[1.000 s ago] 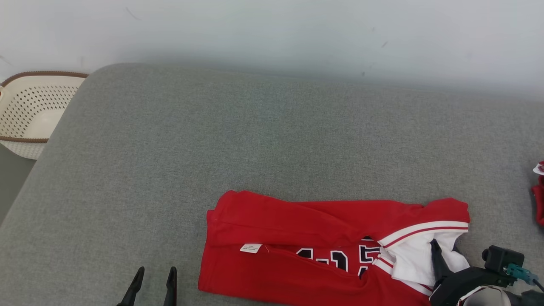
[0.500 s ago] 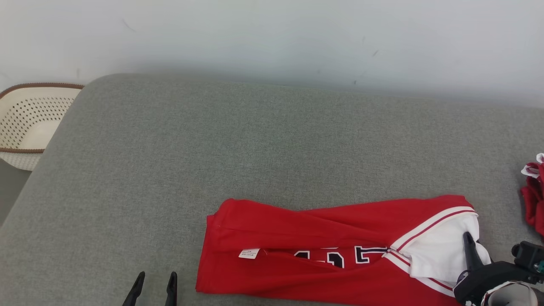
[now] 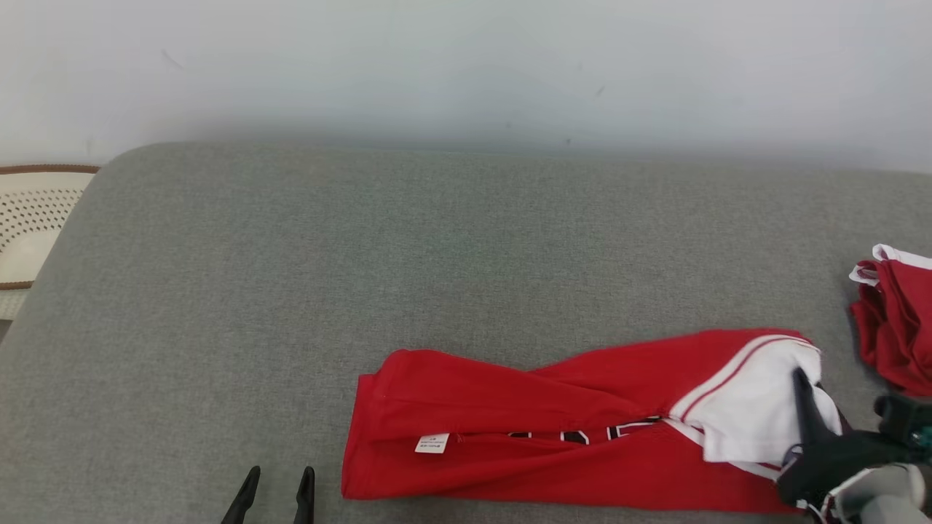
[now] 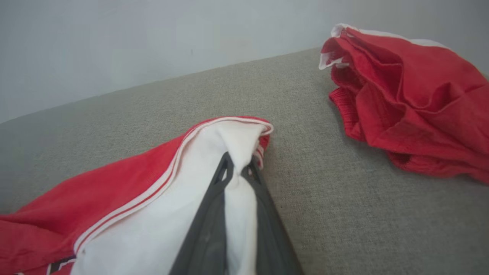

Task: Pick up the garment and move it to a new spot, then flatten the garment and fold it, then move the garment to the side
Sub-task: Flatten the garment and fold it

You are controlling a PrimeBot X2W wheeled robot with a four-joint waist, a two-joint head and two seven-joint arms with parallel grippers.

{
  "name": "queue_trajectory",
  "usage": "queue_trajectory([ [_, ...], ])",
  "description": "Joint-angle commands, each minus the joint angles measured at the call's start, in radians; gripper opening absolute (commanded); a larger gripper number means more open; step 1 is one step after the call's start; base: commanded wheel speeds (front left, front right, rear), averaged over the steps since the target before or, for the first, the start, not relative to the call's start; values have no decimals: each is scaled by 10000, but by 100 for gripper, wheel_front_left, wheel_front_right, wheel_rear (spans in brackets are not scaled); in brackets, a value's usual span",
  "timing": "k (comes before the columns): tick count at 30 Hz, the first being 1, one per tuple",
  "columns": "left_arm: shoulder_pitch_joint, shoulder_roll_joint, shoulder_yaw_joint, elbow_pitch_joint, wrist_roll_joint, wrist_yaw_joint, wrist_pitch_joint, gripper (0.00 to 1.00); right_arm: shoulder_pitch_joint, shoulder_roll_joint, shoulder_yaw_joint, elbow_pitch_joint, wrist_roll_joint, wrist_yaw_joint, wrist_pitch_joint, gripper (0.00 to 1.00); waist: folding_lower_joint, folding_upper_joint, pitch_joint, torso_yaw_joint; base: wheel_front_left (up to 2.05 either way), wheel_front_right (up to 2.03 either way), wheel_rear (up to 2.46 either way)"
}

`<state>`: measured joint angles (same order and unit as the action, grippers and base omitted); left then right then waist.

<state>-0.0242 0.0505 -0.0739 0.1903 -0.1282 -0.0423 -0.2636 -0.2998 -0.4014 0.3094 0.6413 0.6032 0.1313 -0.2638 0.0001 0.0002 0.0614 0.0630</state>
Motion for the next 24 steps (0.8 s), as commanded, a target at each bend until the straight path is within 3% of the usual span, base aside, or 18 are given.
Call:
queue_trajectory([
  [1, -23, 2, 5, 43, -64, 14, -8, 100, -116, 25, 247, -316, -66, -11, 5, 0, -1, -2, 39, -73, 0, 0, 0],
  [12, -112, 3, -276, 147, -211, 61, -8, 100, -506, -68, 3122, -2128, 49, -6, 5, 0, -1, -2, 92, -42, 0, 0, 0],
  [16, -139, 3, -466, 161, -338, 54, -8, 100, -971, 109, 4568, -2495, 170, -6, 264, 0, -1, -2, 118, 308, 0, 0, 0],
  [24, -156, 3, -684, 181, -490, 134, -8, 100, -1693, 595, 5930, -2326, 210, -6, 574, 0, -1, -2, 239, 1107, 0, 0, 0],
])
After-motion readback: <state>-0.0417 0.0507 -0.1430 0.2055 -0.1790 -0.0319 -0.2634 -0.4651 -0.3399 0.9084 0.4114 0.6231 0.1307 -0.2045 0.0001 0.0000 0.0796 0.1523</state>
